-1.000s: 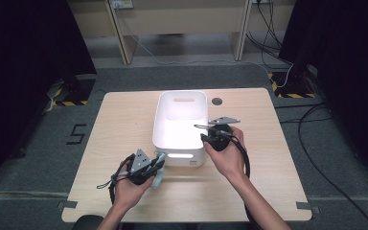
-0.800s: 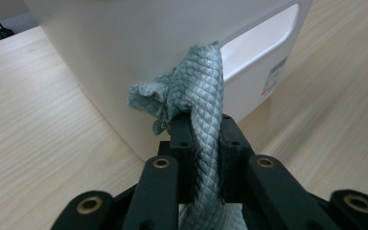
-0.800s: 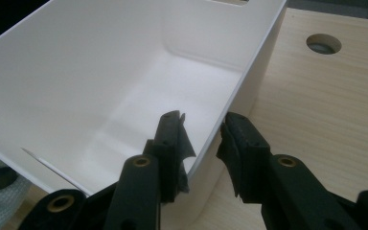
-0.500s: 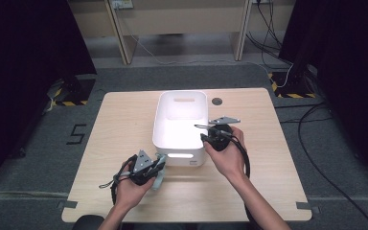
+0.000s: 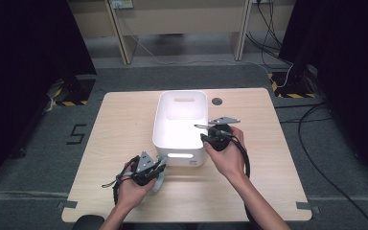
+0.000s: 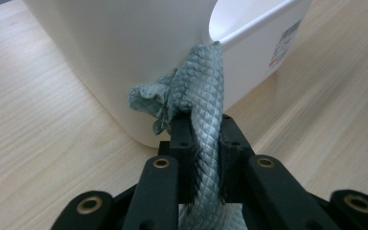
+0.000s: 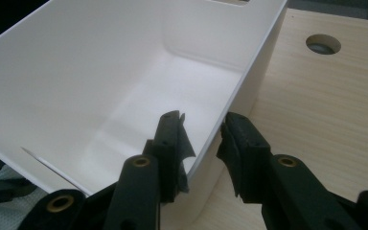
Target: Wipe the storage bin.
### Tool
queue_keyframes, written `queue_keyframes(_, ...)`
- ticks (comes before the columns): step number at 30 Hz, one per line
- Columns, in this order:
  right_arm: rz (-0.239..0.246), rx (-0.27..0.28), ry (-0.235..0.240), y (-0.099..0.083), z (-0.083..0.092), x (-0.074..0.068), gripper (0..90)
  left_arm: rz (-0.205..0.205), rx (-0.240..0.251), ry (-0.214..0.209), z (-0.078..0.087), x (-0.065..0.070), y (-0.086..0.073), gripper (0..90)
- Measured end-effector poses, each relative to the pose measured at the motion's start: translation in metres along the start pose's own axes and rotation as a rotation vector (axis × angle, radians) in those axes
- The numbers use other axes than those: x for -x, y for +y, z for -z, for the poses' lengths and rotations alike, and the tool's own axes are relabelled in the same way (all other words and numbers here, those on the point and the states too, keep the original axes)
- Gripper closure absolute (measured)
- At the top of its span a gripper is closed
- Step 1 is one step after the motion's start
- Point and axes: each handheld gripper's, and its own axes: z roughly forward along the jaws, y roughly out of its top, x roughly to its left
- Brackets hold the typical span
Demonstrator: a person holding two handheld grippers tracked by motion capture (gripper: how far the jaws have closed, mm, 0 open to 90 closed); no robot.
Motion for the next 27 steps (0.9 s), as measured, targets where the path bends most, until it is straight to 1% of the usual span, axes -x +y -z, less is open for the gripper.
queue_keyframes(7, 0.0, 0.0, 0.001, 0.0, 0.0, 0.0, 68.2, 0.009, -0.039, -0.006, -0.007, 0.0, -0.005, 79.8)
queue_keyframes(11, 0.0, 0.001, 0.0, 0.0, 0.0, 0.0, 68.2, 0.016, -0.039, -0.007, -0.009, 0.0, -0.006, 79.8)
queue_keyframes(16, 0.002, 0.002, 0.0, 0.0, 0.0, 0.0, 68.2, 0.018, -0.057, -0.009, -0.012, 0.0, -0.008, 79.8)
queue_keyframes(27, 0.001, 0.003, 0.0, 0.0, 0.0, 0.0, 68.1, 0.024, -0.073, -0.014, -0.017, 0.0, -0.009, 79.7)
